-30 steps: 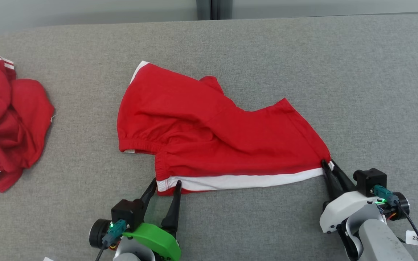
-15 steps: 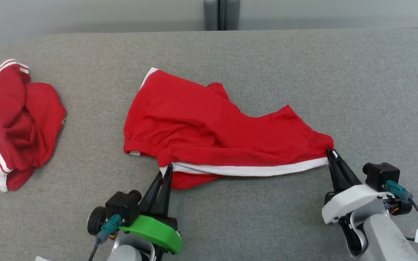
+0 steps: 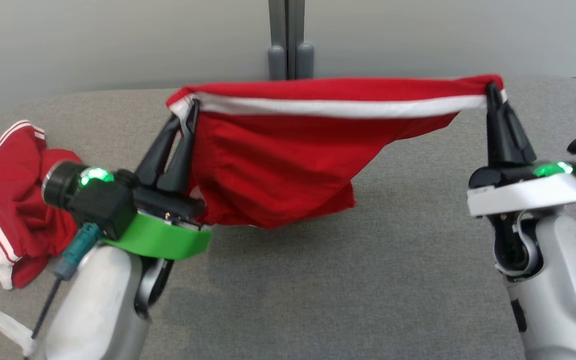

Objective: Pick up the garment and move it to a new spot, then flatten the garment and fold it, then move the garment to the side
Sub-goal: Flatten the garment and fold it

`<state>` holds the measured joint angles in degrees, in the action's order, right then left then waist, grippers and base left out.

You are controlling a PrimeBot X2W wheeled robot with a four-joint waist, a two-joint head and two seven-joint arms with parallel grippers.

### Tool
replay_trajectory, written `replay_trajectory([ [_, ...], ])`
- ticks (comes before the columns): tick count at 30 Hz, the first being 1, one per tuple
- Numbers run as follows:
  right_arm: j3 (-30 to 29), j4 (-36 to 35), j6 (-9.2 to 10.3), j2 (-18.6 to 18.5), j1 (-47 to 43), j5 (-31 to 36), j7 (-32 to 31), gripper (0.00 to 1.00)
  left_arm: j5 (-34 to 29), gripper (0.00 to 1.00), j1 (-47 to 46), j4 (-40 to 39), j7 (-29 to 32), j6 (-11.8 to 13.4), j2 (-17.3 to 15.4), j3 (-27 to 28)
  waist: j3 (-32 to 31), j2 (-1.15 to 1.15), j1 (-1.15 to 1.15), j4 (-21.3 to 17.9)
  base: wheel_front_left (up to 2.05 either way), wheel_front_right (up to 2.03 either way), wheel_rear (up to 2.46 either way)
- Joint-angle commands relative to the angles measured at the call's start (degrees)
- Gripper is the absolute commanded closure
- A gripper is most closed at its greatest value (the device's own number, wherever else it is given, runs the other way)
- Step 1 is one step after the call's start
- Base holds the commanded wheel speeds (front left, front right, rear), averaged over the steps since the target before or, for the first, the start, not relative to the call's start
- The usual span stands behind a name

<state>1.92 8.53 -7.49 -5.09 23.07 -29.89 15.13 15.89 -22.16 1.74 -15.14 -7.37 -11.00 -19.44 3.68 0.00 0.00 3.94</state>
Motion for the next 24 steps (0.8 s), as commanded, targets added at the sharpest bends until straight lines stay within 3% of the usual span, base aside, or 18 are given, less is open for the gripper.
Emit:
replay_trajectory([
  [1, -0.16, -1.32, 0.01, -1.14, 1.49, -1.03, -0.49, 1.0, 0.54, 1.0, -2.46, -0.75, -0.01, -0.11, -0.93, 0.17, -1.24, 0.0, 0.0, -1.33, 0.0, 0.0, 0.0],
  [6, -0.97, -7.83, 0.01, -4.17, 9.69, -3.83, -6.45, 1.0, 3.88, 1.0, -12.29, 0.93, 0.02, -0.1, -5.32, -0.97, -0.94, 0.0, 0.0, -2.84, 0.0, 0.0, 0.0],
  [10, -1.7, -9.06, 0.01, -5.58, 17.05, -2.4, -10.93, 1.0, 7.25, 1.0, -19.4, 4.61, 2.1, -0.1, -6.78, -2.53, 1.49, 0.0, 0.0, -4.4, 0.0, 0.0, 0.0],
  [17, -0.64, -3.14, 0.02, -6.56, 28.77, 1.51, -12.87, 1.0, 6.75, 1.0, -29.48, 12.75, 2.37, 0.74, -5.48, -2.23, 9.55, 0.0, 0.0, -6.68, 0.0, 0.0, 0.0],
  [24, 0.68, 7.85, 0.04, -6.65, 42.62, 6.39, -5.34, 1.0, 5.93, 1.0, -41.65, 22.02, 0.82, 0.39, -3.38, -2.18, 18.11, 0.0, 0.0, -8.83, 0.0, 0.0, 0.0],
])
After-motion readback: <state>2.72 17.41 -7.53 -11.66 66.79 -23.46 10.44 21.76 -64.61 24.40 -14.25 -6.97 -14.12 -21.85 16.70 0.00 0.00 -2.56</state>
